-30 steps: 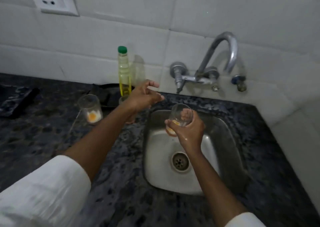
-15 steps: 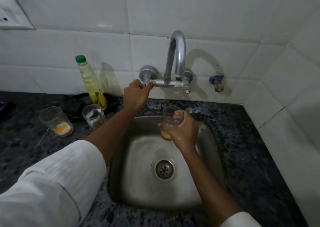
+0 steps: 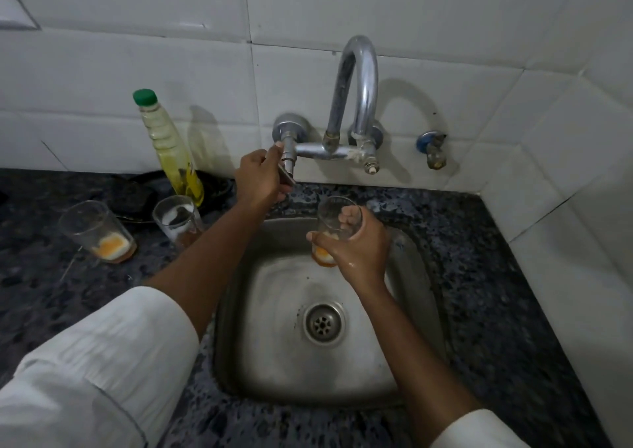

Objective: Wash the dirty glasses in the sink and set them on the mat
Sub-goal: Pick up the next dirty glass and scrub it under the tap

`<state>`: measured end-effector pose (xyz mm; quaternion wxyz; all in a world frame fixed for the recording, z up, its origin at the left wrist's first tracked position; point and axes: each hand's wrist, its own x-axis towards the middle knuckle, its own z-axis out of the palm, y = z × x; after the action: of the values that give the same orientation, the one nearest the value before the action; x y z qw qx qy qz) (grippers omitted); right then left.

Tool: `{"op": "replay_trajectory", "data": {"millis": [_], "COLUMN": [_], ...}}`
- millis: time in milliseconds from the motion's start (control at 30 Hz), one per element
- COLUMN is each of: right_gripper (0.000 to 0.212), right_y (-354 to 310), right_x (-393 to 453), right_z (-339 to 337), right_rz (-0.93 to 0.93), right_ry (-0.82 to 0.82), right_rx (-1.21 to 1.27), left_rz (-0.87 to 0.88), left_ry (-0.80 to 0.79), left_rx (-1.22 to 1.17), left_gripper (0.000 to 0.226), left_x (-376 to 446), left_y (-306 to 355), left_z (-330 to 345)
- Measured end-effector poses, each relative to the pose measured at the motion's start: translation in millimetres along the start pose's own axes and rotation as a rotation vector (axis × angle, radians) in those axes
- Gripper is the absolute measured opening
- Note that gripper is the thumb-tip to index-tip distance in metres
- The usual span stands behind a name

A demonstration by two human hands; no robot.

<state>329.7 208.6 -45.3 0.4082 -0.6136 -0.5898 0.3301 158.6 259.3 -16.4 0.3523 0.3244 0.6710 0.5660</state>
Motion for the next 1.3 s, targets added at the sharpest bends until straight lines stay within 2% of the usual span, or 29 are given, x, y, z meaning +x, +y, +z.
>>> {"op": "replay_trajectory", "data": {"millis": [333, 433, 533, 600, 633, 700, 767, 833, 867, 933, 1000, 1067, 1133, 1200, 1233, 1300], "right_gripper": [0.05, 0.05, 0.049, 0.048, 0.048, 0.048, 0.054, 0.068, 0.072, 0.057, 0.036, 0.023, 0.015, 0.013, 0.017, 0.021], "right_y": [3.1, 2.9, -1.1, -3.4, -2.9, -1.1, -0.9, -1.7, -3.1, -2.1, 0.7, 3.0, 4.4, 6.2, 6.5, 2.0], "right_x": [-6.2, -9.0, -10.3, -13.7, -16.0, -17.7, -17.3, -17.1, -17.5, -15.8, -10.5, -5.3, 1.2, 4.1, 4.7, 6.8], "right_z": [-7.2, -8.1, -6.9, -2.0, 1.2, 5.9, 3.3, -9.6, -19.4, -34.0, -40.6, -38.5, -31.9, -16.2, -6.2, 10.3], "right_rz": [-0.02, -0.025, -0.022, -0.007, 0.001, 0.01, -0.001, -0.136, -0.276, -0.526, -0.597, -0.569, -0.542, -0.499, -0.404, -0.015], "right_ry": [0.016, 0.017, 0.054, 0.078, 0.095, 0.084, -0.006, -0.007, 0.03, 0.035, -0.179, -0.454, -0.629, -0.588, -0.518, -0.411], "right_rx": [0.01, 0.016, 0.031, 0.019, 0.022, 0.045, 0.026, -0.128, -0.219, -0.361, -0.459, -0.535, -0.689, -0.725, -0.617, -0.126], "left_rz": [-0.045, -0.224, -0.522, -0.674, -0.691, -0.668, -0.652, -0.644, -0.654, -0.665, -0.64, -0.624, -0.604, -0.567, -0.536, -0.518], "left_ry": [-0.025, -0.136, -0.334, -0.478, -0.52, -0.518, -0.482, -0.462, -0.455, -0.436, -0.473, -0.518, -0.538, -0.558, -0.553, -0.496], "left_rx": [-0.051, -0.152, -0.209, -0.387, -0.557, -0.868, -0.971, -0.916, -0.872, -0.791, -0.739, -0.701, -0.629, -0.618, -0.663, -0.799], "left_gripper": [0.043, 0.048, 0.071, 0.071, 0.068, 0.058, 0.05, 0.05, 0.054, 0.065, 0.062, 0.056, 0.063, 0.067, 0.06, 0.039], "left_x": [-2.7, -27.0, -72.0, -96.7, -105.3, -111.6, -106.0, -97.0, -90.8, -80.0, -72.7, -66.9, -63.9, -63.3, -65.2, -71.6], "left_y": [0.7, -11.4, -55.5, -75.1, -79.5, -81.1, -83.5, -86.1, -88.9, -92.3, -92.8, -91.1, -89.9, -92.8, -96.0, -101.3], "left_z": [-2.6, -3.2, 8.0, 19.6, 26.3, 36.4, 41.0, 39.9, 37.4, 33.1, 30.3, 31.3, 31.7, 31.6, 32.6, 36.0]}}
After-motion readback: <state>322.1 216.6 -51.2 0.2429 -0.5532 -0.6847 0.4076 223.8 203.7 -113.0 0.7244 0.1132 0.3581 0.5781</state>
